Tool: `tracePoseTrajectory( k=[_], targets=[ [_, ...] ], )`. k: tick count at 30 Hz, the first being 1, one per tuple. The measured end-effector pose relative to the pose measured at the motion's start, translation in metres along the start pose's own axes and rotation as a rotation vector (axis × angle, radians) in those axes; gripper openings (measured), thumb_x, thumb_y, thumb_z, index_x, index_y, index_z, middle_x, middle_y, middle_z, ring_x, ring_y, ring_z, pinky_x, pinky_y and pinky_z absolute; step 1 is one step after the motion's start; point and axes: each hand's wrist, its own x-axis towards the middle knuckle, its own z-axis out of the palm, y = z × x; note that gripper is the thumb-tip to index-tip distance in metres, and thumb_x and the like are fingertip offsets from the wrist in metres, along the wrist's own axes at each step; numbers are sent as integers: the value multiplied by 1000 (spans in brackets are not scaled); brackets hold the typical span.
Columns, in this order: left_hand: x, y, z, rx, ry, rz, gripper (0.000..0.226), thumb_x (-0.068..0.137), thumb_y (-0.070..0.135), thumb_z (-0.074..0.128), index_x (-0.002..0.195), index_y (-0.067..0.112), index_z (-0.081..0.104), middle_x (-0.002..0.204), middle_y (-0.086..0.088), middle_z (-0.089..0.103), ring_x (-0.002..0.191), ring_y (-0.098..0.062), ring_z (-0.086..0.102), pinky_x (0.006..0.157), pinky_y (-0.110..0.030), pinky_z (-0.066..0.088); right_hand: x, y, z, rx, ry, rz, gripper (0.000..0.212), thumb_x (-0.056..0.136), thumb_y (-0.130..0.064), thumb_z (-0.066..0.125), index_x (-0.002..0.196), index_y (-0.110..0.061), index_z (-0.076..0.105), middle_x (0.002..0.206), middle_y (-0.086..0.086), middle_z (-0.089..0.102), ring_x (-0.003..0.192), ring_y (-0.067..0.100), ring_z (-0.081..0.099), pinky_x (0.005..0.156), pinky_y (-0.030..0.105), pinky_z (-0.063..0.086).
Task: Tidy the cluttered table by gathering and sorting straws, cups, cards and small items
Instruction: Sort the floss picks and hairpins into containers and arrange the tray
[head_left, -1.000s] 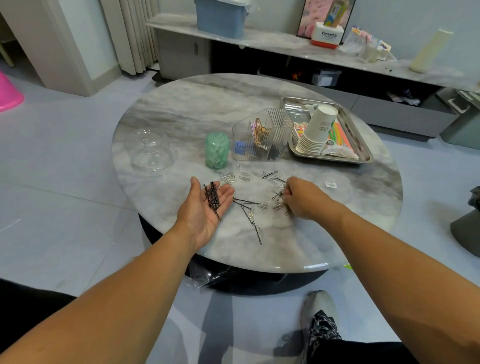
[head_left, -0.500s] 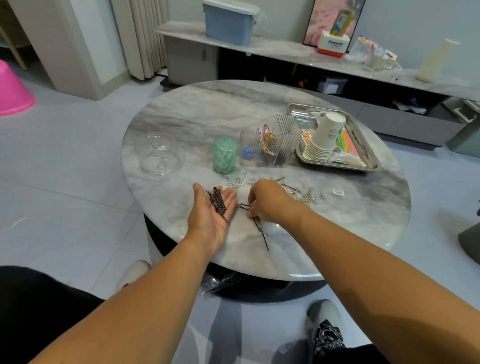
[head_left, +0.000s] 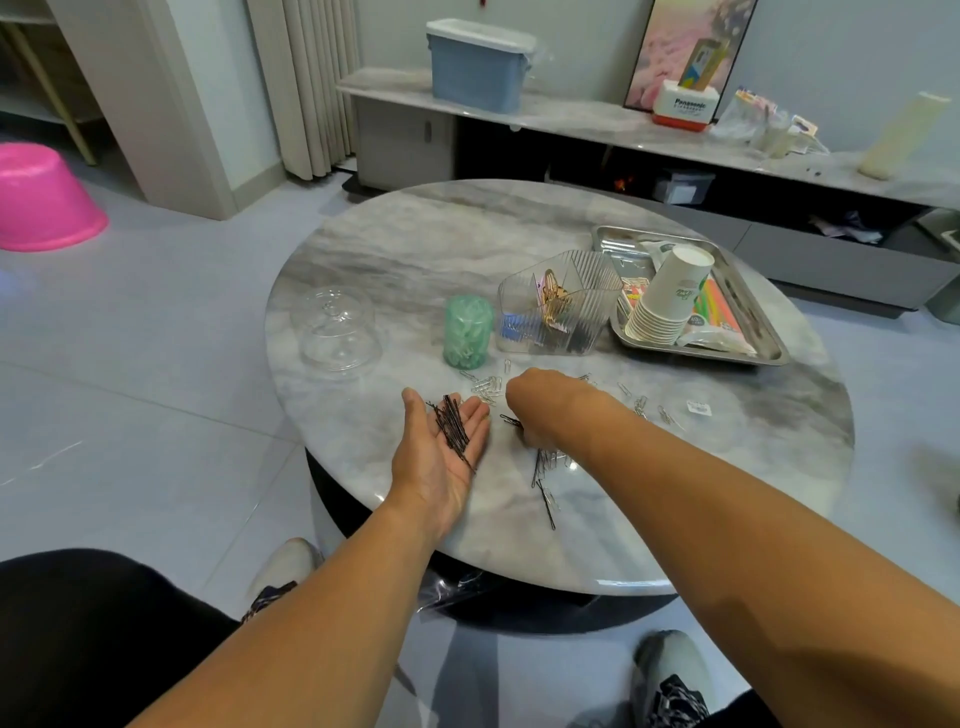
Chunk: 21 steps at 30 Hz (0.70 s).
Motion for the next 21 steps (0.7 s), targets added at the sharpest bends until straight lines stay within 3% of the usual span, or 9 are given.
tracePoseTrajectory(
  k=[1, 3, 5, 7, 10, 13, 16, 19, 21],
  targets=[
    [0, 0, 0, 0, -3, -3, 74, 101, 61, 38, 141, -2, 46, 128, -21, 64, 117, -29, 65, 87, -32, 60, -2, 1, 0, 14, 16, 19, 6, 90, -5, 66, 89, -5, 60, 74, 3, 43, 70, 23, 51, 65, 30, 43],
    [1, 1, 0, -2, -12, -10, 74, 101, 60, 37, 141, -2, 46, 125, -21, 65, 117, -30, 65, 88, -33, 59, -5, 3, -1, 134, 50, 71, 25, 87, -6, 67, 69, -9, 50, 71, 4, 45, 60, 18, 45, 57, 28, 41],
    [2, 1, -1, -3, -20, -17, 75, 101, 61, 36, 140, -2, 47, 122, -21, 67, 113, -29, 67, 89, -33, 59, -6, 3, -9, 340, 96, 115, 25, 85, -10, 67, 63, -7, 54, 67, 6, 55, 55, 17, 48, 51, 25, 42],
    [2, 1, -2, 1, -28, -18, 76, 101, 62, 35, 138, -4, 50, 121, -22, 69, 112, -29, 69, 96, -35, 56, -5, -1, -16, 643, 86, 100, 20, 86, -12, 71, 72, 1, 68, 69, 10, 69, 58, 19, 60, 61, 27, 55],
    [0, 2, -3, -3, -79, -22, 81, 101, 63, 30, 131, -8, 55, 118, -24, 70, 108, -30, 71, 93, -34, 59, -7, -18, -20, 1045, -12, 105, 23, 85, -4, 77, 97, 14, 70, 84, 23, 75, 73, 31, 74, 82, 46, 63],
    [0, 4, -2, -11, -88, -34, 79, 102, 64, 28, 128, -5, 57, 112, -21, 73, 97, -28, 73, 81, -31, 62, -8, -31, -15, 1020, -31, 101, 28, 83, -4, 78, 102, 15, 70, 95, 29, 74, 95, 42, 73, 89, 53, 59],
    [0, 4, -3, -30, -81, -38, 73, 105, 57, 27, 126, -6, 57, 119, -24, 70, 112, -34, 68, 96, -36, 56, -7, -25, -18, 1036, -24, 109, 25, 88, -10, 77, 97, 13, 72, 92, 26, 75, 90, 40, 74, 89, 49, 60],
    [1, 4, -2, -31, -70, -49, 62, 107, 49, 31, 118, -4, 60, 111, -22, 73, 103, -30, 72, 85, -34, 61, -12, -6, -24, 1051, 21, 172, 17, 92, -5, 71, 93, 12, 72, 91, 25, 75, 76, 32, 72, 87, 49, 60],
    [2, 3, -1, -1, -52, -41, 51, 109, 42, 35, 121, -2, 59, 107, -21, 74, 100, -28, 74, 80, -32, 63, -18, 12, -25, 871, 1, 220, 19, 90, -5, 74, 101, 10, 71, 94, 24, 75, 79, 30, 74, 85, 46, 61]
  ],
)
